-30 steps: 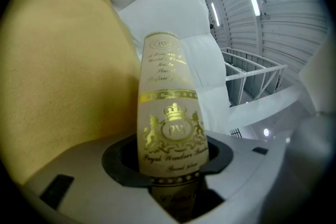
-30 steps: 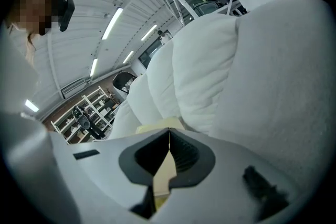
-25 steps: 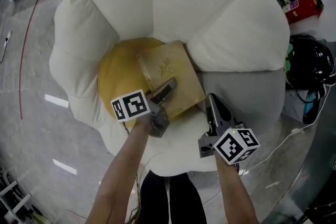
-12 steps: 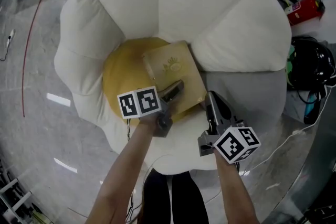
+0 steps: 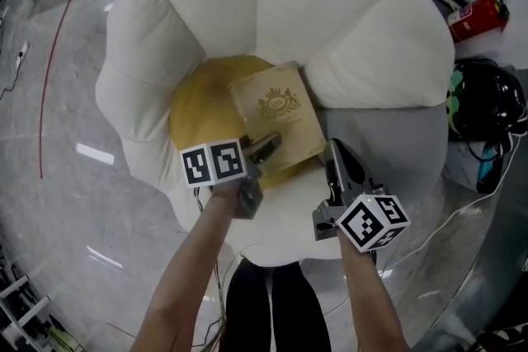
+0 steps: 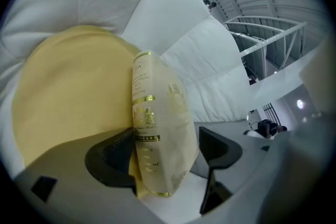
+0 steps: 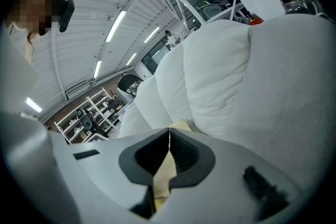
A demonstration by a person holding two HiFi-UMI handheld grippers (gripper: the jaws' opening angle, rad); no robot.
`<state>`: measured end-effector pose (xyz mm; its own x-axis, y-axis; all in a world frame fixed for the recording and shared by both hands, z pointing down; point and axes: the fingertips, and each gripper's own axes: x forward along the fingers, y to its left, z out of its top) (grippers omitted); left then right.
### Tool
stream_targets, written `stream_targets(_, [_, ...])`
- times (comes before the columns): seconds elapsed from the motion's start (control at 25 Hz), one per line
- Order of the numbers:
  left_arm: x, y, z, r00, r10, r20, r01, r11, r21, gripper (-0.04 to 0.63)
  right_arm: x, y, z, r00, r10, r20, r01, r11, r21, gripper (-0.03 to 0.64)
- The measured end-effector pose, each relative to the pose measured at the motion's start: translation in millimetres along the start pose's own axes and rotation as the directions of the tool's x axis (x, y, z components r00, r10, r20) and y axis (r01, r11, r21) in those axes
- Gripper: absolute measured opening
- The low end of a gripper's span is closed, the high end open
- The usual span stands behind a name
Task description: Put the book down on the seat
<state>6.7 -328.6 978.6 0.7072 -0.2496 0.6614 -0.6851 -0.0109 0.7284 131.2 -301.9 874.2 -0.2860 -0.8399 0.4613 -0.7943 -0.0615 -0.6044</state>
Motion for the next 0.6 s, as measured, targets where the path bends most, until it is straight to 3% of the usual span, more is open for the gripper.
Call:
stream_targets(0.32, [-39, -12, 11, 0.997, -0.03, 0.066, 0.03, 1.0, 0.008, 0.361, -10, 23, 1, 1.0, 0.021, -0.011, -0.021, 1.0, -0.003, 0.012])
stream_targets(0.44, [-57, -19, 14, 0.996, -0.001, 0.092, -0.005, 0.998, 0.061, 0.188, -15, 39, 2, 0.999, 0.035, -0.022, -0.035, 0.999, -0.017, 0.012])
stream_targets(0.6, [-79, -30, 21, 0.994, 0.013, 0.111, -0.022, 0.996, 0.083, 0.067, -21, 62, 11, 0.998, 0.05, -0.034, -0.052, 0.997, -0.049, 0.012])
